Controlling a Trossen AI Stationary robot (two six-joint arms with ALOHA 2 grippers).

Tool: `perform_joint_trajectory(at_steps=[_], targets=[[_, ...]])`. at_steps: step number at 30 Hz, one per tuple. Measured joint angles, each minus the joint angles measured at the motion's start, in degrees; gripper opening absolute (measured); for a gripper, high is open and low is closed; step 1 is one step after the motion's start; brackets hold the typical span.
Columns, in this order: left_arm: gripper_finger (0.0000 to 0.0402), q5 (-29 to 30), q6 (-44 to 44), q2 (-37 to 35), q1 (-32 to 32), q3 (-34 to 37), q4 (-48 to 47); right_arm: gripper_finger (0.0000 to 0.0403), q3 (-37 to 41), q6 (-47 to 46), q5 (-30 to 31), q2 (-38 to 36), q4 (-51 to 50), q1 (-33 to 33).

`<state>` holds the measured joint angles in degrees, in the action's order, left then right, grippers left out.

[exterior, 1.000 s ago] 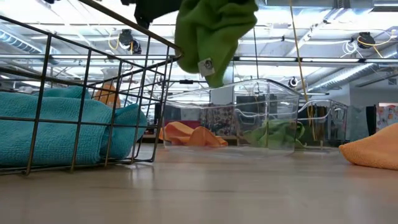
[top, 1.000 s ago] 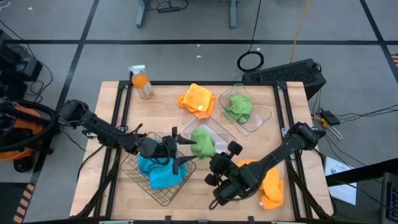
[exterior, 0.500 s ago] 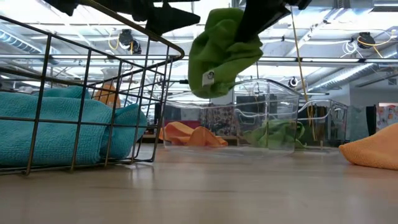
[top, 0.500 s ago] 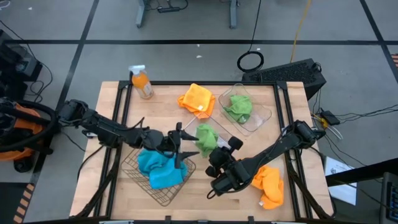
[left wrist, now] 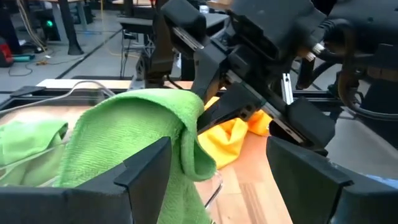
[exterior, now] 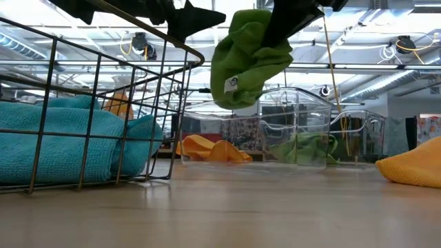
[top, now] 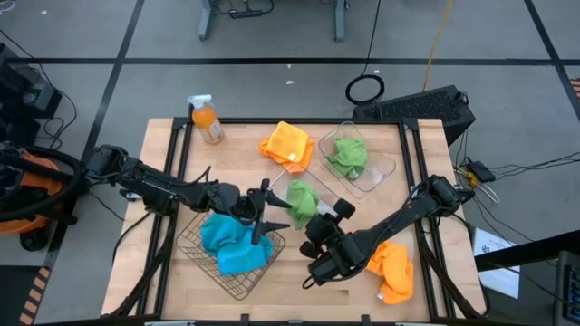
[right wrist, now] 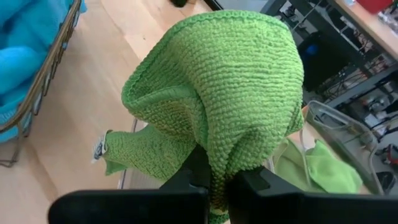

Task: Sort microfiber towel by color & place in baskets
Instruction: Put the green microfiber towel into the top transparent bin

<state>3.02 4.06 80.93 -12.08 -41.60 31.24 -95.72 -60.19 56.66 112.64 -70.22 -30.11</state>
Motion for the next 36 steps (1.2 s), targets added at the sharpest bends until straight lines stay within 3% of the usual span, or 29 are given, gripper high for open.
perform_joint_trajectory(at_steps=[7,23,36], targets=[[0.027,0.0,-0.3,0.0,0.0,0.0,1.1,0.0013,0.0,-7.3,4.7,0.0,0.1,-0.8],[0.027,0.4,3.2,0.0,-2.4,0.0,1.4,0.0013,0.0,-11.2,4.8,0.0,0.1,-4.9],[0.027,7.1,3.2,0.0,-7.3,0.0,3.5,0.0013,0.0,-14.4,4.5,0.0,2.7,-9.5]])
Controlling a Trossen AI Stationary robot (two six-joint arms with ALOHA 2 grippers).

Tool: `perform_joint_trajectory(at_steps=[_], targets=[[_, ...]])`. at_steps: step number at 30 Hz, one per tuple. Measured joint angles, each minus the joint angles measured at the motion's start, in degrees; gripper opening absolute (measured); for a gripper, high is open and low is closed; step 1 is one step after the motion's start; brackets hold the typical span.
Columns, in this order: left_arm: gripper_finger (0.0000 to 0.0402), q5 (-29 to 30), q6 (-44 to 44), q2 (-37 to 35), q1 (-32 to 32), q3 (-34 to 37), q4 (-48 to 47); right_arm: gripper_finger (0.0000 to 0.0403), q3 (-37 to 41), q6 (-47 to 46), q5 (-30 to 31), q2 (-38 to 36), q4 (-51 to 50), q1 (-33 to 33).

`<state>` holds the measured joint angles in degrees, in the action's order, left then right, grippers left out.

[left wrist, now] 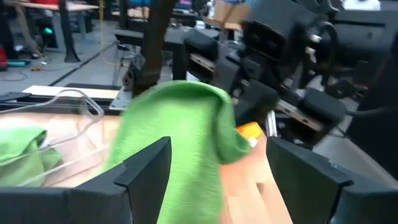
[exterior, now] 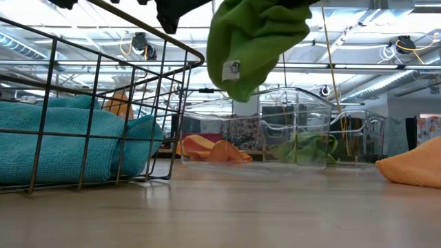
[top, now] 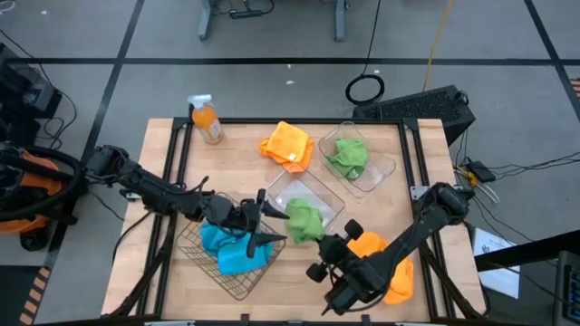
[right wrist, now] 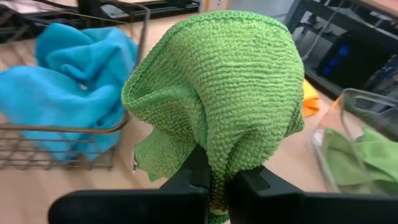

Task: Sort microfiber towel by color & place in baskets
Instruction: Put the green microfiber towel into the top transparent bin

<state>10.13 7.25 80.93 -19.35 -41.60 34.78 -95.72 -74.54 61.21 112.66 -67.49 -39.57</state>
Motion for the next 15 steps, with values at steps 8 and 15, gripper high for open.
perform_joint_trajectory(at_steps=[8,15], targets=[[0.027,-5.4,5.5,0.0,-2.0,0.0,4.8,0.0013,0.0,0.5,6.6,0.0,3.1,-4.4],[0.027,-2.7,1.5,0.0,-4.7,0.0,8.5,0.0013,0.0,0.2,16.5,0.1,3.1,-8.9]])
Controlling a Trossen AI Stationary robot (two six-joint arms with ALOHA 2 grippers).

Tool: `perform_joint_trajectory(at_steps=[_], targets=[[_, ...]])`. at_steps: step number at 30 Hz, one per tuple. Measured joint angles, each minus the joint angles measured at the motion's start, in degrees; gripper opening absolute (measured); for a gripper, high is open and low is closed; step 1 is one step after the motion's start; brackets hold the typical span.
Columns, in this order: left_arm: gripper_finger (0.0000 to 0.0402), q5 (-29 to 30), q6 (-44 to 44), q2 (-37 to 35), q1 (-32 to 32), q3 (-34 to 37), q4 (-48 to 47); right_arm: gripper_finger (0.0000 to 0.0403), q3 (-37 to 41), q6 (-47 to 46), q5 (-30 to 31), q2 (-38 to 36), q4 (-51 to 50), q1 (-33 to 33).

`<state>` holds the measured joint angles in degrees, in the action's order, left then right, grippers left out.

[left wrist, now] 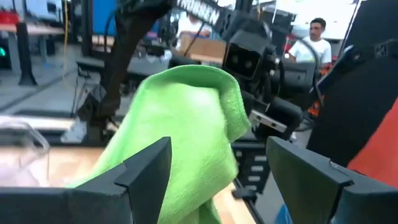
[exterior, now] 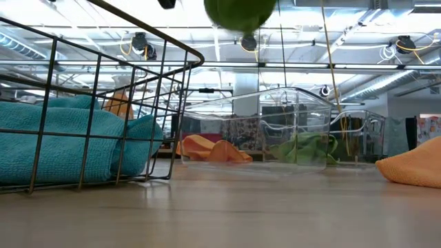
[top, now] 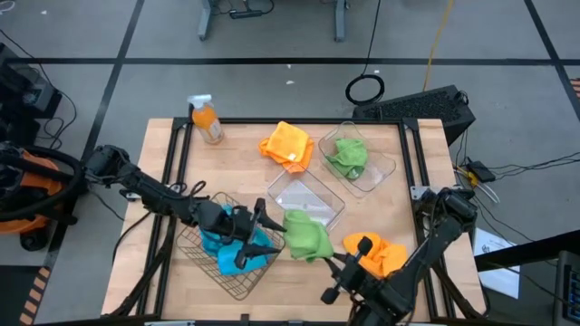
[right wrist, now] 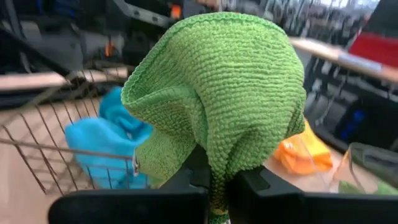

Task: Sort microfiber towel by color & place in baskets
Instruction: Put the green microfiber towel into the top transparent bin

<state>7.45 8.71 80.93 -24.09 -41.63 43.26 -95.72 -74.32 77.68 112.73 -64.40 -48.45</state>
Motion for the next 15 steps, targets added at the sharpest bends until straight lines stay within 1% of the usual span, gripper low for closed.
perform_joint_trajectory(at_steps=[3,6,9,13,15], targets=[[0.027,0.4,-1.1,0.0,-0.6,0.0,1.8,0.0013,0.0,0.0,2.1,0.0,0.1,-1.1],[0.027,1.4,-2.4,0.7,-0.9,0.0,3.2,0.0013,0.0,0.1,2.0,0.0,0.1,-1.3],[0.027,5.0,-3.4,2.6,-1.1,0.0,6.1,0.0013,0.0,1.3,1.5,0.0,0.3,-0.6],[0.0272,6.2,-3.8,6.2,-1.0,-0.5,9.7,0.0013,0.0,7.5,-1.9,0.0,2.4,0.9],[0.0285,6.4,-5.0,8.1,-0.9,-1.8,9.8,0.0013,0.0,10.9,-2.9,0.0,3.8,1.6]])
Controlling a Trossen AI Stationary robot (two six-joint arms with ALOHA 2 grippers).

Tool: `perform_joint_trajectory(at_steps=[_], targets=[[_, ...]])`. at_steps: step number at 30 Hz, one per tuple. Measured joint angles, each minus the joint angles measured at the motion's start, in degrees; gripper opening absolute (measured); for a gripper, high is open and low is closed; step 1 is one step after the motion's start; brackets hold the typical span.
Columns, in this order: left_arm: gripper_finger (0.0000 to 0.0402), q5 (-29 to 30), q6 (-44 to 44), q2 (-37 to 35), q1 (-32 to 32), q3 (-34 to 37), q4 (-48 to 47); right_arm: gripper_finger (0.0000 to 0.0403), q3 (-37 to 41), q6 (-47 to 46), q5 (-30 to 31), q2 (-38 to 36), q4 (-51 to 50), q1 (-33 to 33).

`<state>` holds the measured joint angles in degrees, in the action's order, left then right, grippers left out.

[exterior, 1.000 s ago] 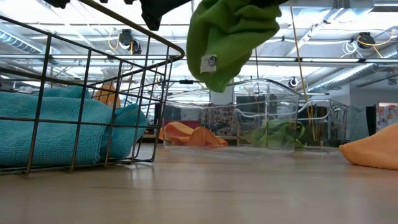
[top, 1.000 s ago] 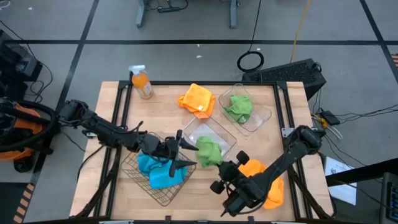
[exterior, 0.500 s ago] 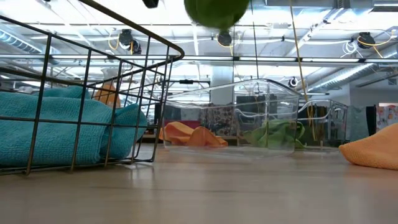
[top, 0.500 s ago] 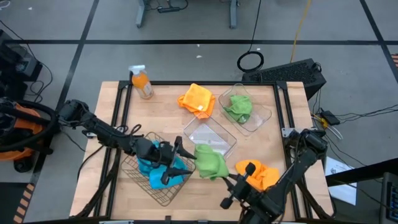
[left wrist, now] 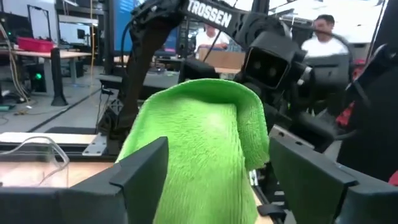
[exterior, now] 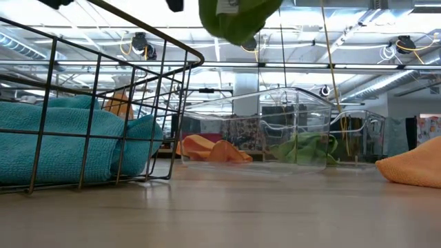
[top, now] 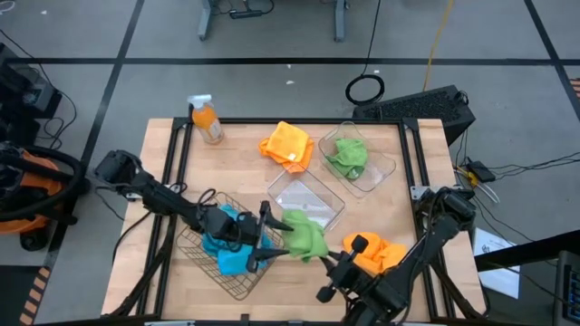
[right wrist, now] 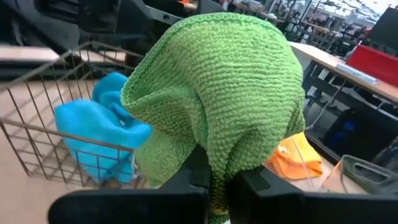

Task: Sort microfiber towel by color & place in baskets
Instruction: Put the green microfiber towel into the top transparent bin

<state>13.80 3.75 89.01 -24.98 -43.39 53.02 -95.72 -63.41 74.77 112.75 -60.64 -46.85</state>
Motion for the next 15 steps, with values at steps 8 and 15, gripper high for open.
perform_joint_trajectory(at_steps=[8,15], targets=[[0.0392,4.0,-3.4,5.9,0.6,-5.1,-0.1,0.0013,0.0,8.3,-1.5,0.0,1.1,1.5],[0.0386,9.3,-7.7,6.1,0.6,-5.7,0.2,0.0013,0.0,10.8,-1.8,0.0,-2.3,1.6]])
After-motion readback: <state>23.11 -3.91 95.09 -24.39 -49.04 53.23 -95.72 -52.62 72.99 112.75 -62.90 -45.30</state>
